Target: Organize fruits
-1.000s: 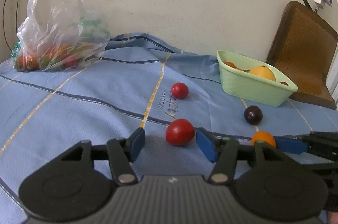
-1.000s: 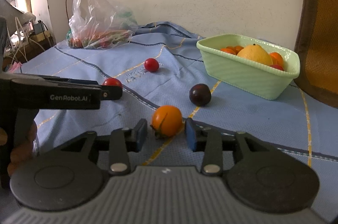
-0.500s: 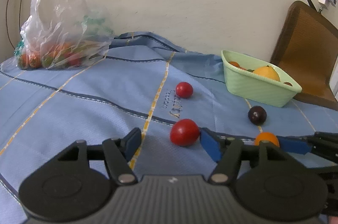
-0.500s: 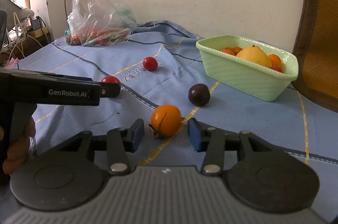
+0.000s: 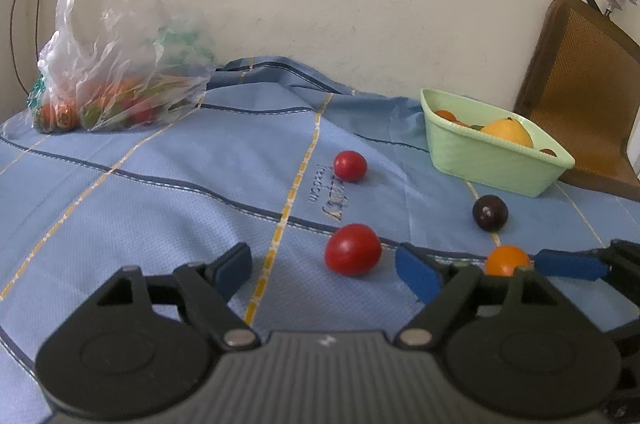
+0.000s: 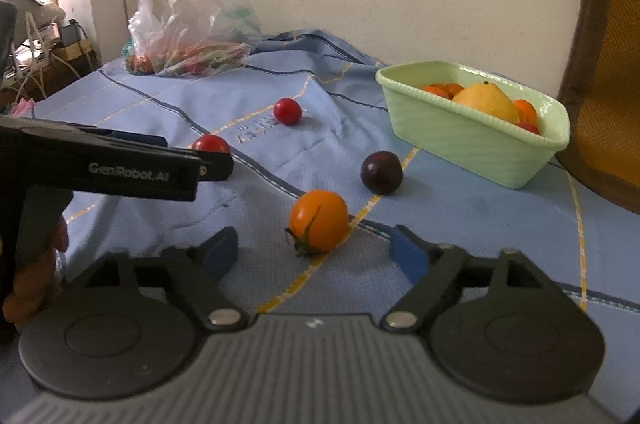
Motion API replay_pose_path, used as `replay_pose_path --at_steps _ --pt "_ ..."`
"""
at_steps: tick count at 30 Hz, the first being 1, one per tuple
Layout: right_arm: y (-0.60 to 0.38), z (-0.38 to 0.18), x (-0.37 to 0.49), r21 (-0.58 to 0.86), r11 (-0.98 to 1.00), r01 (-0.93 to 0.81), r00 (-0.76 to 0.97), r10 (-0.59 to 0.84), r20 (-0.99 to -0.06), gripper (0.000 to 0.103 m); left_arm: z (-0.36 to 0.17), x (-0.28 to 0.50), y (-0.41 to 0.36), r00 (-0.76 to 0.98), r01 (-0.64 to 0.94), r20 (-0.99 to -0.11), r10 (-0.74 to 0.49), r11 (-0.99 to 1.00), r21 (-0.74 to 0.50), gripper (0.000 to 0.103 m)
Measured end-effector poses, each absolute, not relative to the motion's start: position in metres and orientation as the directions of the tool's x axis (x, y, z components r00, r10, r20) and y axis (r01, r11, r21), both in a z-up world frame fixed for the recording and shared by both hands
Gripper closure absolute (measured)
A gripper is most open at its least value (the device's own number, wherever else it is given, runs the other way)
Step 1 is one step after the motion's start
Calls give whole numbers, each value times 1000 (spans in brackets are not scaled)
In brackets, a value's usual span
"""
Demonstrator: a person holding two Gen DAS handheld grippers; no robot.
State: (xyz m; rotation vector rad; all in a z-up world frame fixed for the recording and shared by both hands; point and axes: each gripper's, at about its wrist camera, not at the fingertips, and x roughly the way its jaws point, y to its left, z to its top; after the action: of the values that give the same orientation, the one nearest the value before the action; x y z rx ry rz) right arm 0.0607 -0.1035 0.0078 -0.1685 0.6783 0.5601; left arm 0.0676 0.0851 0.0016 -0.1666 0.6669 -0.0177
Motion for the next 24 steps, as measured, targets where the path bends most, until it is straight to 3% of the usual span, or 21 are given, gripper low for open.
replay_pose_path --at_steps 7,11,20,24 --pt "-102 7 61 23 838 -546 625 425 -655 0 1 70 87 772 -19 -629 -87 987 -160 6" --pt "-101 6 59 10 837 -548 626 417 -659 0 0 72 86 765 -7 -637 -95 988 -156 1" --pt "-104 7 57 15 839 -543 622 415 -664 0 -2 75 68 736 25 -676 -39 999 -30 0" --pt "-104 7 56 13 842 -540 623 410 -667 0 -2 73 70 735 34 -676 -49 999 -35 0"
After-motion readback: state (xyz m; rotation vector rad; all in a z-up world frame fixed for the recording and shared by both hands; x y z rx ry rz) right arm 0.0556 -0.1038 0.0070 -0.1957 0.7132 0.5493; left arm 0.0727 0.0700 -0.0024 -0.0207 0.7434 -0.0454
